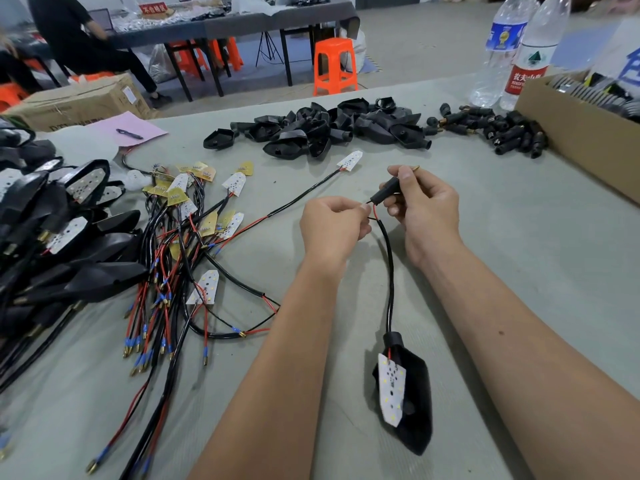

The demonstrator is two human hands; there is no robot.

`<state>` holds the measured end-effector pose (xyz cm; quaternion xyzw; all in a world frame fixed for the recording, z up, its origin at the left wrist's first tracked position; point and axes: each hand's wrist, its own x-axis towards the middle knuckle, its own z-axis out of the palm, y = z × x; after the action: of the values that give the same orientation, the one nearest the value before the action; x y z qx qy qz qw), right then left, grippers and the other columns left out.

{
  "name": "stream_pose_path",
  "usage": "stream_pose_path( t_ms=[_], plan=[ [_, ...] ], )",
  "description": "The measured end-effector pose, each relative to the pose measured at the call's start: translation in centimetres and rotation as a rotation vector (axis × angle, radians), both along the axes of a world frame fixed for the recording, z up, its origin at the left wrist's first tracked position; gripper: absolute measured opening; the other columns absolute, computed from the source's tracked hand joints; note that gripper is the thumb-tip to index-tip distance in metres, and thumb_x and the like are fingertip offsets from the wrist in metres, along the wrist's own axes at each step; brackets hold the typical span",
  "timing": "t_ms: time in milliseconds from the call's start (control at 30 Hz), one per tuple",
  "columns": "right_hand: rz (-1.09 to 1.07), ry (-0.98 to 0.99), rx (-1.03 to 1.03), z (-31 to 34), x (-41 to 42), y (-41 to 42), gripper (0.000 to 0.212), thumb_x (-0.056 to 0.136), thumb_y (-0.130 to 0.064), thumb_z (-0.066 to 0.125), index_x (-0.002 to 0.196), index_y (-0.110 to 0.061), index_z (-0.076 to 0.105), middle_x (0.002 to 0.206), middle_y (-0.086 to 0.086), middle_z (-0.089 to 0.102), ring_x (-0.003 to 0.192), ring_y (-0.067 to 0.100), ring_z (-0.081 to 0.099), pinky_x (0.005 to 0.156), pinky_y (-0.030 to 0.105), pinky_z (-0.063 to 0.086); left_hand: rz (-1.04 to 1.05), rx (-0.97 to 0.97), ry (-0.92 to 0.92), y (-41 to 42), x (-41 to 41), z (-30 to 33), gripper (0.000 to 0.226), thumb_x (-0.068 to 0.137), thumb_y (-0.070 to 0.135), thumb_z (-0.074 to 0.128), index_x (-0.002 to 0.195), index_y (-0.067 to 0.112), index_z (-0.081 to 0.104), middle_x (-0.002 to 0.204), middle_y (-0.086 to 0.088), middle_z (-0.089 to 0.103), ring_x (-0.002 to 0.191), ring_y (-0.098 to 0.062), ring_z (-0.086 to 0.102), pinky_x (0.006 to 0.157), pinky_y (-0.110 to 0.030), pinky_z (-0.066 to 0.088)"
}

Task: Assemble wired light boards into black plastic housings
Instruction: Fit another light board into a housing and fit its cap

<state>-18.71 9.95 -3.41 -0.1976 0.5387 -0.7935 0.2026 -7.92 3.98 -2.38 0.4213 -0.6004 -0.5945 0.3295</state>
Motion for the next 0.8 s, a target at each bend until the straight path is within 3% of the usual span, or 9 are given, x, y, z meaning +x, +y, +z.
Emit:
stream_pose_path(
  t_ms=[233, 400, 600, 800],
  plan=[
    [0.024, -0.014, -0.007, -0.14, -0.11, -0.12, 0.017, 0.1, -0.016, 0.065, 0.09, -0.006, 0.074, 0.081, 0.017, 0.067, 0.054, 0.015, 0.051, 0.053, 0.024, 0.045, -0.08, -0.147, -0.075, -0.11, 0.04, 0.18, 0.022, 0.091, 0.004, 0.065, 0.073, 0.009, 0.077, 0.058, -0.001, 0.067, 0.05, -0.01, 0.063, 0.069, -0.029, 0.054],
    [-0.001, -0.012, 0.007, -0.37, -0.16, -0.25, 0.02, 0.099, -0.016, 0.067, 0.092, 0.002, 0.071, 0.078, 0.017, 0.068, 0.053, 0.016, 0.053, 0.053, 0.025, 0.046, -0.027, -0.028, -0.017, -0.14, 0.2, -0.01, 0.013, 0.091, 0.004, 0.07, 0.079, 0.005, 0.076, 0.065, -0.003, 0.068, 0.052, -0.012, 0.064, 0.078, -0.035, 0.063],
    [-0.023, -0.014, -0.002, -0.44, -0.34, -0.27, 0.019, 0.1, -0.017, 0.066, 0.093, 0.0, 0.069, 0.077, 0.016, 0.068, 0.052, 0.016, 0.053, 0.054, 0.025, 0.047, -0.035, 0.054, 0.006, -0.3, 0.37, 0.21, 0.011, 0.088, 0.001, 0.072, 0.077, 0.002, 0.072, 0.072, -0.007, 0.066, 0.052, -0.011, 0.064, 0.076, -0.032, 0.064],
    [0.05, -0.005, 0.01, -0.56, -0.33, -0.36, 0.017, 0.099, -0.017, 0.068, 0.092, -0.002, 0.071, 0.076, 0.013, 0.069, 0.052, 0.014, 0.054, 0.054, 0.023, 0.049, -0.006, -0.049, -0.001, 0.11, 0.38, 0.04, 0.013, 0.09, 0.002, 0.07, 0.079, 0.007, 0.074, 0.069, -0.004, 0.07, 0.052, -0.009, 0.064, 0.069, -0.027, 0.059]
  ],
)
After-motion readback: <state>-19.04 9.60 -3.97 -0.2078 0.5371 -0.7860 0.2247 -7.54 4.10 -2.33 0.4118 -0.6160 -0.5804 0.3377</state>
